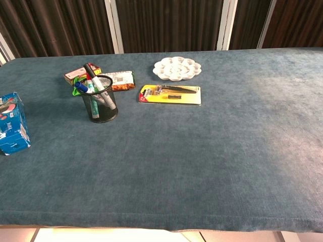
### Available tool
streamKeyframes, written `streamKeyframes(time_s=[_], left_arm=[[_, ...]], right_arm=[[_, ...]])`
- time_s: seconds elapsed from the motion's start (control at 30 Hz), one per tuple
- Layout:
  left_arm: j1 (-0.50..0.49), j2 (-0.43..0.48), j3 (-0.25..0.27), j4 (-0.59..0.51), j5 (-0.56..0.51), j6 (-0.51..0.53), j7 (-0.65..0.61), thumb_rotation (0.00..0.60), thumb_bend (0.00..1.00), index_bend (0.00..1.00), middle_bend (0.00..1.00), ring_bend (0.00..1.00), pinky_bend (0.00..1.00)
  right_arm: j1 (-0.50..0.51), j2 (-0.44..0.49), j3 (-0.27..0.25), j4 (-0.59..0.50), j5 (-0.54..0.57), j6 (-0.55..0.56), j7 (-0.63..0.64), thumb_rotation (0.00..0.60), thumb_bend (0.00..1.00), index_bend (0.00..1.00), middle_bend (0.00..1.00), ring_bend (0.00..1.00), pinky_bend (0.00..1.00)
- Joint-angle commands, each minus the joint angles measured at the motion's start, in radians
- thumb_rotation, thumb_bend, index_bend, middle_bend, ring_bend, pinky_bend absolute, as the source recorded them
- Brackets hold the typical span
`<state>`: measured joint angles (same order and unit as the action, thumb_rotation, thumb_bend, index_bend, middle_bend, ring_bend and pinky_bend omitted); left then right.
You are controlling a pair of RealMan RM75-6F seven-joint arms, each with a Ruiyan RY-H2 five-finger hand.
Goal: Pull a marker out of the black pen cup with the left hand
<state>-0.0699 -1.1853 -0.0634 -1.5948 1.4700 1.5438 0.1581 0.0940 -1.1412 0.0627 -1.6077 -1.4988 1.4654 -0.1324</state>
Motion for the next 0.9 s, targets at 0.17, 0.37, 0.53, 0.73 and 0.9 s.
streamKeyframes(time_s=[0.17, 0.37, 0.53, 0.73, 0.9], left_arm=[[-0.007, -0.009, 0.004, 0.009, -0.008, -0.025, -0.002, 0.600, 0.39, 0.09, 0.06, 0.02, 0.01], [-0.008, -0.013, 0.002, 0.012, -0.007, -0.025, -0.005, 0.600, 0.39, 0.10, 0.07, 0.02, 0.02], [-0.035, -0.021, -0.013, 0.007, 0.020, -0.029, -0.005, 0.600, 0.39, 0.13, 0.10, 0.05, 0.03], [-0.149, -0.035, -0.062, -0.027, 0.062, -0.123, -0.045, 0.600, 0.40, 0.27, 0.25, 0.18, 0.11], [-0.297, -0.068, -0.114, -0.031, 0.045, -0.299, -0.105, 0.600, 0.43, 0.31, 0.29, 0.23, 0.17]], right_arm=[[0.000, 0.000, 0.000, -0.001, 0.001, -0.001, -0.001, 0.600, 0.60, 0.41, 0.26, 0.11, 0.22], [0.001, 0.000, 0.000, -0.001, 0.000, -0.001, 0.000, 0.600, 0.60, 0.41, 0.26, 0.11, 0.22], [0.000, -0.003, 0.000, 0.005, -0.005, 0.005, 0.007, 0.600, 0.60, 0.41, 0.26, 0.11, 0.23], [0.004, -0.002, 0.000, 0.002, -0.003, -0.003, -0.001, 0.600, 0.60, 0.41, 0.26, 0.11, 0.23], [0.007, -0.002, 0.000, 0.000, -0.002, -0.008, -0.005, 0.600, 0.60, 0.41, 0.26, 0.11, 0.23]])
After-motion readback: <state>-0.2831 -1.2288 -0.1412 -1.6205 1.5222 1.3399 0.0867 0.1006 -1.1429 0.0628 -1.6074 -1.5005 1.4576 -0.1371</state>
